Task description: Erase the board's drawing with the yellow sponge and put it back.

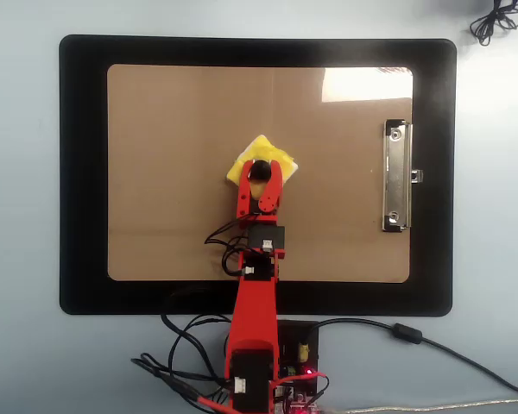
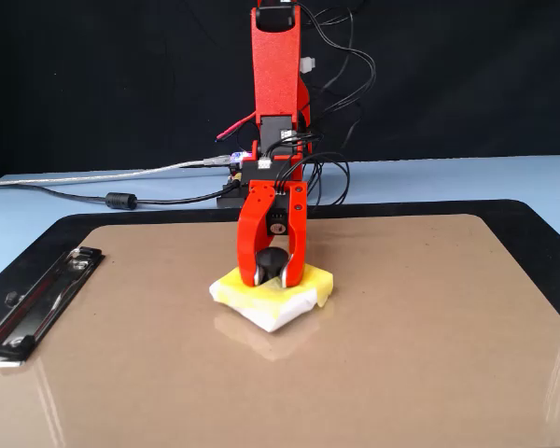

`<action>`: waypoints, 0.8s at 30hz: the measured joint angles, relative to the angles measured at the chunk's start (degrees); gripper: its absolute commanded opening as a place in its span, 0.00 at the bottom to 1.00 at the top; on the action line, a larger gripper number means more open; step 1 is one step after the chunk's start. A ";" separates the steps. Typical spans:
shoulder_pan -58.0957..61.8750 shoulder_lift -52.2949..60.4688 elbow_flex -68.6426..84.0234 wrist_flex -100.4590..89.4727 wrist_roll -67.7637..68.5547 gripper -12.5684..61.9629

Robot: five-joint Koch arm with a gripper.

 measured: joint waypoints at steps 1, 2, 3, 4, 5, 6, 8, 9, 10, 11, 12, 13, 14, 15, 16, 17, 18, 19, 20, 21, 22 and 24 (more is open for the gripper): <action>-0.09 4.39 5.45 0.09 0.00 0.06; -0.26 7.38 9.40 0.35 0.00 0.06; -0.44 10.63 12.57 0.44 -0.09 0.06; -0.62 14.24 15.47 0.53 -0.09 0.06; -0.70 17.75 18.46 0.70 0.00 0.06; -0.53 22.06 21.88 0.79 -0.09 0.06; -0.79 26.10 23.20 2.02 0.18 0.06; -0.79 26.98 23.20 2.29 0.26 0.06; -0.62 26.63 23.03 2.37 0.18 0.06; -0.62 24.08 21.09 2.37 0.18 0.06; -0.62 21.45 18.63 2.37 0.18 0.06; -0.62 17.84 14.41 2.37 0.18 0.06; -0.70 12.30 8.79 2.37 0.18 0.06; -0.70 4.39 -0.53 2.29 0.18 0.06; -0.53 -0.62 -5.27 2.11 0.00 0.06; -0.44 -4.66 -9.49 2.11 0.00 0.06; -0.88 -9.05 -13.97 2.11 0.00 0.06; -1.23 -12.57 -18.02 1.58 -0.09 0.06; -1.58 -15.64 -22.15 1.23 -0.09 0.06; -1.93 -16.26 -21.80 1.14 -0.09 0.06; -2.20 -15.73 -20.65 1.14 -0.09 0.06; -3.43 -12.57 -16.52 1.05 -0.18 0.06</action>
